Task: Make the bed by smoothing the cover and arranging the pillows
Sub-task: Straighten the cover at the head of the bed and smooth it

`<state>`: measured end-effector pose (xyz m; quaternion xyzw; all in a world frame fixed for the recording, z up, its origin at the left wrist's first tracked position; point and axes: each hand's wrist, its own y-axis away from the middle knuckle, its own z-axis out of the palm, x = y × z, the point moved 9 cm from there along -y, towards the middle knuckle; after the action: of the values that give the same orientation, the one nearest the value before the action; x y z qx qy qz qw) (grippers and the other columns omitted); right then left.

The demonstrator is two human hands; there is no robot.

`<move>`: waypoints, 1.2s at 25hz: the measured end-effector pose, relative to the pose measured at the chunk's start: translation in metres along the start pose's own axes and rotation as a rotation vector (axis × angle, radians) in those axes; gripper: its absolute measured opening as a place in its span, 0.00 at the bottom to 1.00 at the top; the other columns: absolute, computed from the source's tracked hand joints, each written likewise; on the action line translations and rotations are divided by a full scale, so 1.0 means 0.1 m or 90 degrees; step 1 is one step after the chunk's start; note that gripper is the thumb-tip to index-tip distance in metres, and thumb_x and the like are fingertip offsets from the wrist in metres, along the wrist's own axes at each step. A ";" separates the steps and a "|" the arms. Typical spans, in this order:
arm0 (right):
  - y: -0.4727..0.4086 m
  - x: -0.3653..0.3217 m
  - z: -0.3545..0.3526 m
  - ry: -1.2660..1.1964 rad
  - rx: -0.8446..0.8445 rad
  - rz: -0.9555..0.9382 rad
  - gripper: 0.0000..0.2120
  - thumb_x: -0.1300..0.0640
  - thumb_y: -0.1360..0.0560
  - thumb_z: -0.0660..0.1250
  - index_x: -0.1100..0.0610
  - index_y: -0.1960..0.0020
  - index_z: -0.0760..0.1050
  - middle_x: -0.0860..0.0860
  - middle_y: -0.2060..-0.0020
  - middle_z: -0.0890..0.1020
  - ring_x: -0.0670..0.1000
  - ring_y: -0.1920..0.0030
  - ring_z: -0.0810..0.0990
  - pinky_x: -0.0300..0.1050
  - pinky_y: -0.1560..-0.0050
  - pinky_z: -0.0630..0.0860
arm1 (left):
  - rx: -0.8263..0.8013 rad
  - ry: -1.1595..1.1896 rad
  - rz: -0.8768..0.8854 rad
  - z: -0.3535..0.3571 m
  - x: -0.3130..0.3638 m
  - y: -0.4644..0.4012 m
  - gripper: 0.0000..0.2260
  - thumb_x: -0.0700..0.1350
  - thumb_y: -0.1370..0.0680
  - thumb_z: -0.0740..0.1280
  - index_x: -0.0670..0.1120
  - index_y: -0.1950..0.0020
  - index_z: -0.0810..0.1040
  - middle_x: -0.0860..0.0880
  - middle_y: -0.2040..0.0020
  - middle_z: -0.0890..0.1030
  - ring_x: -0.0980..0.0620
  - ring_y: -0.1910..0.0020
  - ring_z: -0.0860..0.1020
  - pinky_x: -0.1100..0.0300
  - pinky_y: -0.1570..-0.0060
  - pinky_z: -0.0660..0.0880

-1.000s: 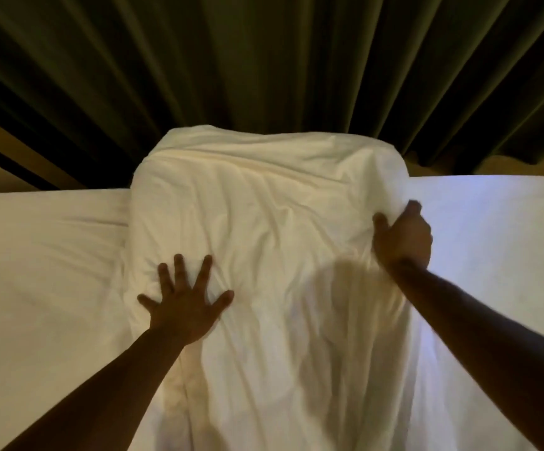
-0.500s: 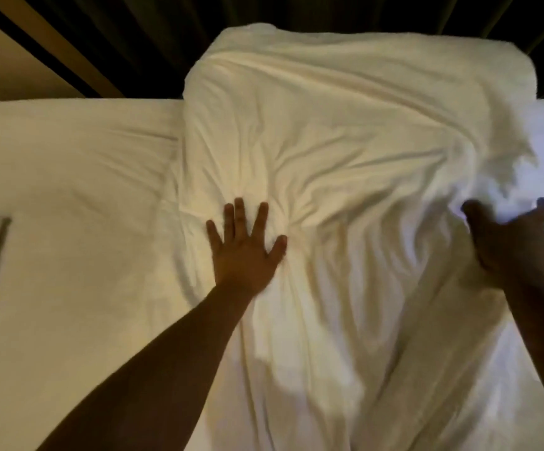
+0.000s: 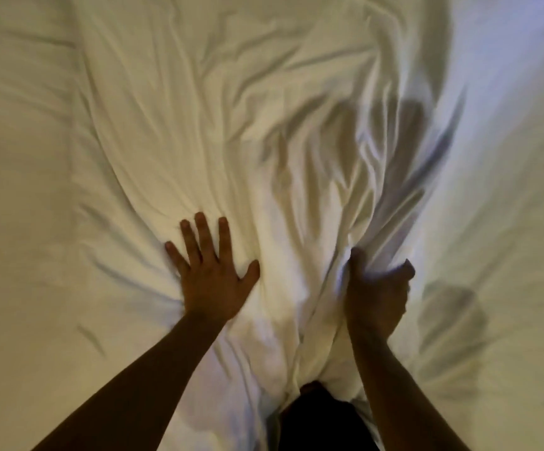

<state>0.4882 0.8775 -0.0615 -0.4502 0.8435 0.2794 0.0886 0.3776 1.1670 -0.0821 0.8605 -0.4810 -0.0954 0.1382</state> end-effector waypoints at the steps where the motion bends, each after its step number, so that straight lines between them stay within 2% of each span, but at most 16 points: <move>1: 0.07 0.10 0.07 0.015 -0.007 -0.014 0.40 0.34 0.27 0.67 0.61 0.28 0.62 0.62 0.35 0.76 0.62 0.34 0.74 0.55 0.35 0.71 | 0.009 -0.005 0.046 0.03 0.05 0.10 0.40 0.69 0.23 0.52 0.45 0.18 0.51 0.33 0.20 0.48 0.31 0.21 0.45 0.27 0.29 0.47; 4: -0.05 0.21 0.26 0.101 -0.041 -0.086 0.39 0.34 0.24 0.61 0.67 0.29 0.65 0.66 0.42 0.80 0.66 0.41 0.79 0.56 0.41 0.74 | 0.059 -0.014 0.184 0.14 0.08 0.45 0.37 0.65 0.24 0.60 0.47 0.20 0.61 0.33 0.21 0.55 0.30 0.22 0.51 0.27 0.30 0.53; 7: -0.26 0.22 0.43 0.118 -0.049 -0.152 0.40 0.35 0.25 0.56 0.67 0.29 0.64 0.67 0.49 0.82 0.68 0.47 0.81 0.56 0.48 0.75 | 0.115 -0.004 0.182 0.25 0.02 0.39 0.35 0.64 0.25 0.62 0.48 0.22 0.65 0.35 0.22 0.60 0.31 0.22 0.55 0.28 0.30 0.54; 10: -0.30 0.24 0.45 0.114 -0.003 -0.181 0.39 0.36 0.24 0.55 0.68 0.28 0.64 0.66 0.48 0.82 0.68 0.47 0.81 0.56 0.48 0.75 | 0.114 0.010 0.157 0.41 0.06 0.34 0.36 0.64 0.24 0.60 0.46 0.21 0.63 0.34 0.21 0.58 0.30 0.22 0.54 0.28 0.29 0.52; 12: -0.29 0.21 0.45 0.119 0.076 -0.232 0.38 0.36 0.21 0.55 0.68 0.30 0.68 0.65 0.51 0.83 0.67 0.51 0.82 0.55 0.51 0.77 | 0.118 0.012 0.175 0.53 0.08 0.30 0.36 0.63 0.24 0.60 0.45 0.21 0.62 0.33 0.22 0.57 0.29 0.22 0.53 0.28 0.29 0.51; 14: -0.32 0.24 0.50 0.109 0.077 -0.236 0.34 0.39 0.20 0.59 0.67 0.29 0.68 0.65 0.51 0.84 0.67 0.50 0.82 0.54 0.51 0.77 | 0.135 0.021 0.181 0.54 0.07 0.29 0.36 0.62 0.24 0.59 0.44 0.20 0.61 0.32 0.22 0.57 0.28 0.23 0.53 0.28 0.28 0.50; 16: -0.32 0.21 0.48 0.108 0.083 -0.248 0.35 0.40 0.21 0.62 0.67 0.28 0.67 0.65 0.49 0.83 0.67 0.49 0.82 0.55 0.50 0.77 | 0.147 0.026 0.185 0.55 0.07 0.31 0.36 0.62 0.23 0.58 0.44 0.20 0.59 0.32 0.22 0.56 0.28 0.23 0.52 0.28 0.29 0.50; 19: -0.29 0.25 0.41 0.068 0.160 -0.294 0.36 0.37 0.22 0.59 0.68 0.30 0.70 0.63 0.53 0.85 0.65 0.54 0.84 0.53 0.54 0.79 | 0.146 0.019 0.193 0.69 0.09 0.30 0.37 0.62 0.23 0.56 0.45 0.19 0.55 0.32 0.21 0.54 0.29 0.22 0.50 0.28 0.29 0.49; 21: -0.29 0.21 0.46 0.056 0.129 -0.304 0.38 0.35 0.22 0.58 0.66 0.28 0.67 0.63 0.50 0.85 0.65 0.51 0.84 0.53 0.50 0.78 | 0.151 0.018 0.193 0.73 0.06 0.27 0.37 0.62 0.22 0.55 0.45 0.18 0.54 0.33 0.21 0.52 0.30 0.22 0.49 0.28 0.28 0.48; 24: -0.27 0.22 0.39 0.087 0.163 -0.345 0.36 0.35 0.21 0.56 0.66 0.30 0.71 0.61 0.56 0.85 0.65 0.57 0.84 0.52 0.57 0.79 | 0.173 0.022 0.192 0.68 0.07 0.31 0.36 0.62 0.22 0.54 0.45 0.18 0.52 0.33 0.20 0.51 0.30 0.21 0.48 0.29 0.27 0.47; 26: -0.28 0.20 0.38 0.090 0.097 -0.350 0.31 0.40 0.20 0.61 0.62 0.28 0.69 0.63 0.53 0.84 0.67 0.54 0.83 0.56 0.54 0.78 | 0.170 0.011 0.205 0.70 0.08 0.32 0.36 0.62 0.22 0.53 0.45 0.18 0.51 0.34 0.20 0.51 0.32 0.21 0.47 0.30 0.27 0.46; 28: -0.35 0.24 0.37 0.104 0.030 -0.362 0.32 0.38 0.20 0.57 0.58 0.24 0.62 0.63 0.48 0.83 0.67 0.49 0.82 0.58 0.49 0.76 | 0.189 0.010 0.206 0.67 0.10 0.33 0.36 0.62 0.22 0.52 0.45 0.18 0.51 0.35 0.20 0.50 0.33 0.21 0.47 0.30 0.27 0.46; 30: -0.39 0.30 0.37 0.107 -0.012 -0.367 0.35 0.35 0.20 0.53 0.56 0.22 0.56 0.62 0.48 0.83 0.66 0.50 0.82 0.56 0.49 0.76 | 0.199 0.012 0.197 0.66 0.08 0.35 0.36 0.61 0.22 0.52 0.45 0.18 0.51 0.35 0.20 0.50 0.33 0.21 0.47 0.30 0.27 0.46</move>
<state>0.4985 0.8599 -0.1197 -0.6936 0.6826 0.2119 0.0900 0.3338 1.1329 -0.1334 0.7884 -0.6147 0.0103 0.0208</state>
